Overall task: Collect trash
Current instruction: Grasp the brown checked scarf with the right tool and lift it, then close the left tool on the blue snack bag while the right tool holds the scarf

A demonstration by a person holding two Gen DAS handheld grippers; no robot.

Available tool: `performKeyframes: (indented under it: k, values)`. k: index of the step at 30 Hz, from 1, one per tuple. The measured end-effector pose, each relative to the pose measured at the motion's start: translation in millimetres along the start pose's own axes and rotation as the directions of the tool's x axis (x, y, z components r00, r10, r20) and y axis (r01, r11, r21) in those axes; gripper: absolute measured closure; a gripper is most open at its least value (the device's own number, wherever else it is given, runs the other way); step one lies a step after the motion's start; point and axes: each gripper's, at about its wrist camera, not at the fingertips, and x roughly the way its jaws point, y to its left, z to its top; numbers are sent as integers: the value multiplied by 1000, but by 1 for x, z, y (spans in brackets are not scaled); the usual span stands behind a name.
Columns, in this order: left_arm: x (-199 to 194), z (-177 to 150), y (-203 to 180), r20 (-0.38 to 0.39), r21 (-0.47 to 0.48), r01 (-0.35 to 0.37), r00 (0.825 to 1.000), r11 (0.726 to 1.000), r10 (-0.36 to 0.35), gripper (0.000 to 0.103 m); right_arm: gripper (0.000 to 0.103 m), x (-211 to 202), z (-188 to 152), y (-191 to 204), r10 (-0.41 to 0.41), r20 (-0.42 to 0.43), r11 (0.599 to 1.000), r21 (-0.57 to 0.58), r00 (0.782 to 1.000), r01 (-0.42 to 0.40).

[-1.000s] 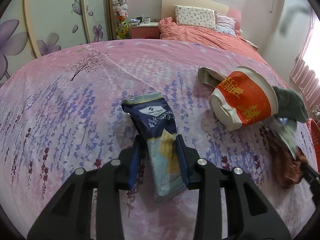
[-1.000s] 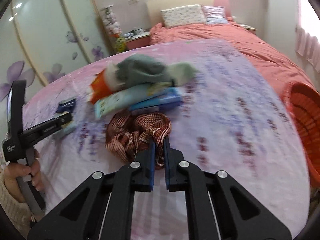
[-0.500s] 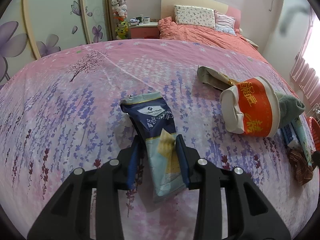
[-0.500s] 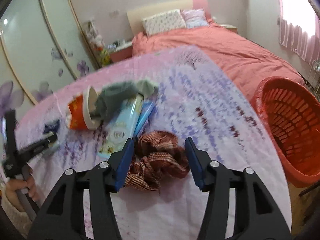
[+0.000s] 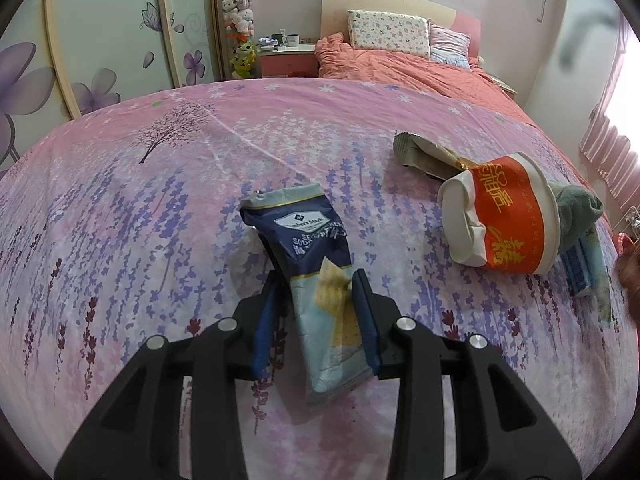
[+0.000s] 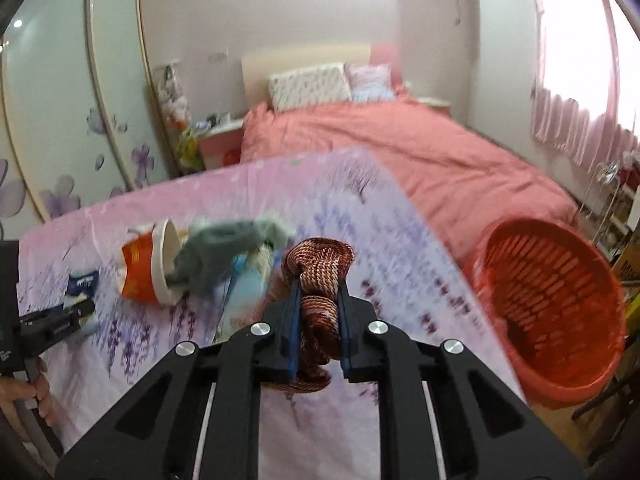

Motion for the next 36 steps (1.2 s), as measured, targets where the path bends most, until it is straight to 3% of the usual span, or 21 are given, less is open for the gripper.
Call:
performKeyframes:
  k: [4,7,10,17,20,22,24,28,36]
  values:
    - [2,2,-5,-1,19,-7,1000,1000,7,63,88,2,-2,-14,-37,13,999,40,999,37]
    - [6,5,-10,-3,41,25,1000,999,-25,54,84,23,-5,-25,-18,-81,998,66,997,24]
    - [8,8,-15,-7,56,52,999,997,-51,50,73,44,-13,-42,13,-174,991,132,985,10]
    - [7,10,-17,-4,40,89,996,995,-89,44,70,58,-24,-43,-5,-232,994,104,973,30]
    - [11,11,-18,-10,37,79,997,996,-79,46,69,58,-25,-38,-32,-237,996,74,971,51]
    - [13,11,-21,-3,43,53,999,998,-53,56,69,58,-24,-35,-49,-242,996,54,969,64]
    - [11,12,-24,-2,50,61,998,997,-61,61,68,57,-24,-34,-59,-243,996,44,968,72]
    - [5,4,-32,-4,93,91,996,992,-91,61,68,57,-24,-35,-49,-243,996,55,969,64]
    - [6,2,-36,-10,112,43,999,993,-42,58,68,58,-24,-37,-50,-244,997,53,968,65]
